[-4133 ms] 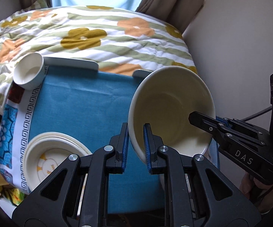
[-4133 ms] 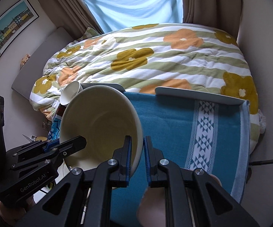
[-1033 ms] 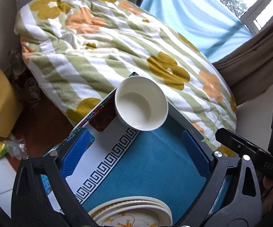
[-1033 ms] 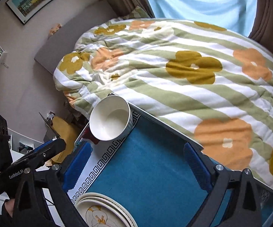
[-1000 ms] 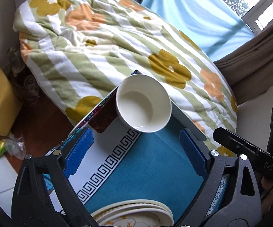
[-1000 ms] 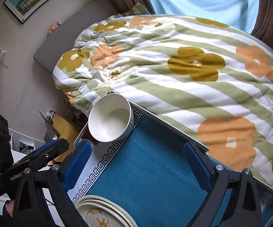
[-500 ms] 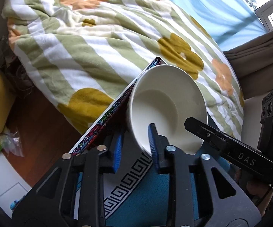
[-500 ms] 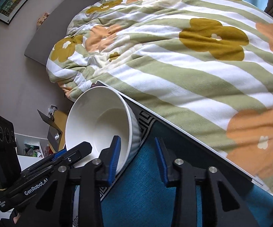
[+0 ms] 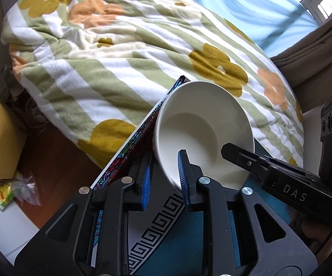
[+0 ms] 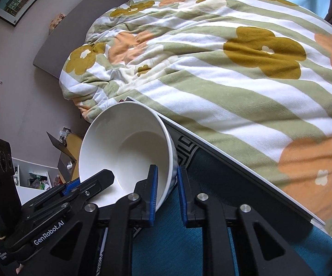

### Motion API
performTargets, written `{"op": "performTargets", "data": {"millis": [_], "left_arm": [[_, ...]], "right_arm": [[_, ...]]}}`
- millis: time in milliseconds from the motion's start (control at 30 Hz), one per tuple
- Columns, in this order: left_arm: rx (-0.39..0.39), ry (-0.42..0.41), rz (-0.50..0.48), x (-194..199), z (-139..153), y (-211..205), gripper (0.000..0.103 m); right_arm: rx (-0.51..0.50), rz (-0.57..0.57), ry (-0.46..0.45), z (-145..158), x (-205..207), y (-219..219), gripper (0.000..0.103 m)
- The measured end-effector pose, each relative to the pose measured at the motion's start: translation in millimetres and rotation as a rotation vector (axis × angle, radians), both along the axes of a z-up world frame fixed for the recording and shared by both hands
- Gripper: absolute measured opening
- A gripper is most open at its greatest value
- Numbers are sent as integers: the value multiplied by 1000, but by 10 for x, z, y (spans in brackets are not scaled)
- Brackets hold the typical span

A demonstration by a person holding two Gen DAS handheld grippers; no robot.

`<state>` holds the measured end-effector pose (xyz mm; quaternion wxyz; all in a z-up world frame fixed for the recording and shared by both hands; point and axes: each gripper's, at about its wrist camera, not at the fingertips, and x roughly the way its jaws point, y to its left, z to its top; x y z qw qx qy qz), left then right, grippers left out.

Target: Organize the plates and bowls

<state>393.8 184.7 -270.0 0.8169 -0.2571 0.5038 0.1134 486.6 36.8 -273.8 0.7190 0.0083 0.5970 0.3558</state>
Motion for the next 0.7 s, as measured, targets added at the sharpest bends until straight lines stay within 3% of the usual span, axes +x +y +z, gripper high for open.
{"op": "performTargets", "data": {"millis": [167, 367, 700], "left_arm": [[38, -29, -25, -139, 264, -182, 19], [66, -104, -56, -488, 758, -606, 19], [74, -206, -155, -1321, 1427, -1791, 19]], "right_arm": [[42, -19, -31, 224, -128, -193, 16], [72, -40, -100, 694, -452, -620, 16], [100, -151, -199, 1391, -1377, -1790, 16]]}}
